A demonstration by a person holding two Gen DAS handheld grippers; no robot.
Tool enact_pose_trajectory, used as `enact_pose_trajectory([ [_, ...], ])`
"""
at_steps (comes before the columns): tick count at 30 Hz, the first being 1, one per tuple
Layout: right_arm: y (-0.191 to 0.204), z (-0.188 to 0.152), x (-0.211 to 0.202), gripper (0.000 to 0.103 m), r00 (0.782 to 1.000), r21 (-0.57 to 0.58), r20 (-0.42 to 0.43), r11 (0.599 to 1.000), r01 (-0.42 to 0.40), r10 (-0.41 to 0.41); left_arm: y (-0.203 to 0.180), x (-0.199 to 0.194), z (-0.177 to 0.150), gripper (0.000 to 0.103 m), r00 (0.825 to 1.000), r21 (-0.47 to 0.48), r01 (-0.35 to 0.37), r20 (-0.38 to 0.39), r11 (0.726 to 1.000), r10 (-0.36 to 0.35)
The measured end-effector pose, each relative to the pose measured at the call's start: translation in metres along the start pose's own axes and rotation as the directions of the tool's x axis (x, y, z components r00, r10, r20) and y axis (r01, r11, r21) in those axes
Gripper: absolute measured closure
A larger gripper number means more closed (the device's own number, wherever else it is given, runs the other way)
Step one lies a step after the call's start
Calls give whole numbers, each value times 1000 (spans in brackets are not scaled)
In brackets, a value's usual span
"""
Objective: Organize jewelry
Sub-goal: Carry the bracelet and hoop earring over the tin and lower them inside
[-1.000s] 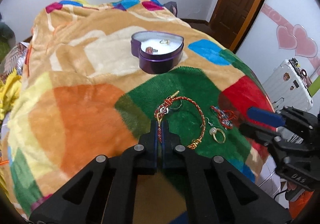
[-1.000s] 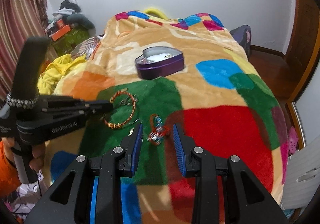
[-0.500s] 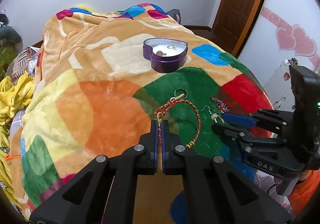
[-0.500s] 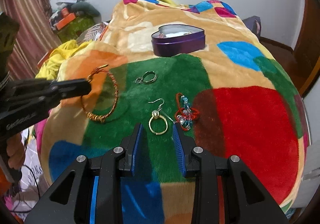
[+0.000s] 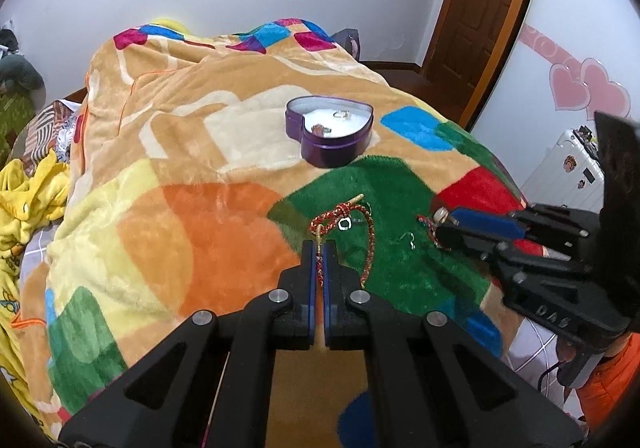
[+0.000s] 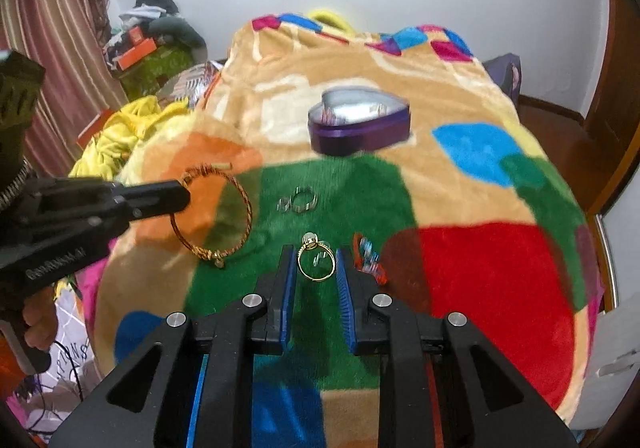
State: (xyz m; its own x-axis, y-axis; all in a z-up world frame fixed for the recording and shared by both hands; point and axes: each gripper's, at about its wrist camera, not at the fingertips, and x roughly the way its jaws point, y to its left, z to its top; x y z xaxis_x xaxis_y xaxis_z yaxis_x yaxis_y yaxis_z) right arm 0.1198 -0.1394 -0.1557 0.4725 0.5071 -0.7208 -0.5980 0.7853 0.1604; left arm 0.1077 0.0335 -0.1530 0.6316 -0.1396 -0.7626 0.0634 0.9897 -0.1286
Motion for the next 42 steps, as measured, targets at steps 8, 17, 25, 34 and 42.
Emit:
enact_pose_trajectory([
  [8,-9,23,-9,85,998,16,65,1000,18,-19,-1,0,16,102,1000,4,12,25,1000,-12],
  [17,-19,40,-7,85,994,23,102,999,31,-33,-4,1,41,102,997,13,18,69,1000,-19],
  [25,-30,58,-2,85,991,37,130,999,28,-32,3,11,68,102,994,-4,24,103,1000,-23],
  [34,-38,78,9,85,987,37,159,999,24,-29,13,34,93,102,993,-38,36,113,999,-32],
  [42,-44,90,30,85,990,33,142,999,15,-19,22,64,111,102,995,-62,62,84,996,-57],
])
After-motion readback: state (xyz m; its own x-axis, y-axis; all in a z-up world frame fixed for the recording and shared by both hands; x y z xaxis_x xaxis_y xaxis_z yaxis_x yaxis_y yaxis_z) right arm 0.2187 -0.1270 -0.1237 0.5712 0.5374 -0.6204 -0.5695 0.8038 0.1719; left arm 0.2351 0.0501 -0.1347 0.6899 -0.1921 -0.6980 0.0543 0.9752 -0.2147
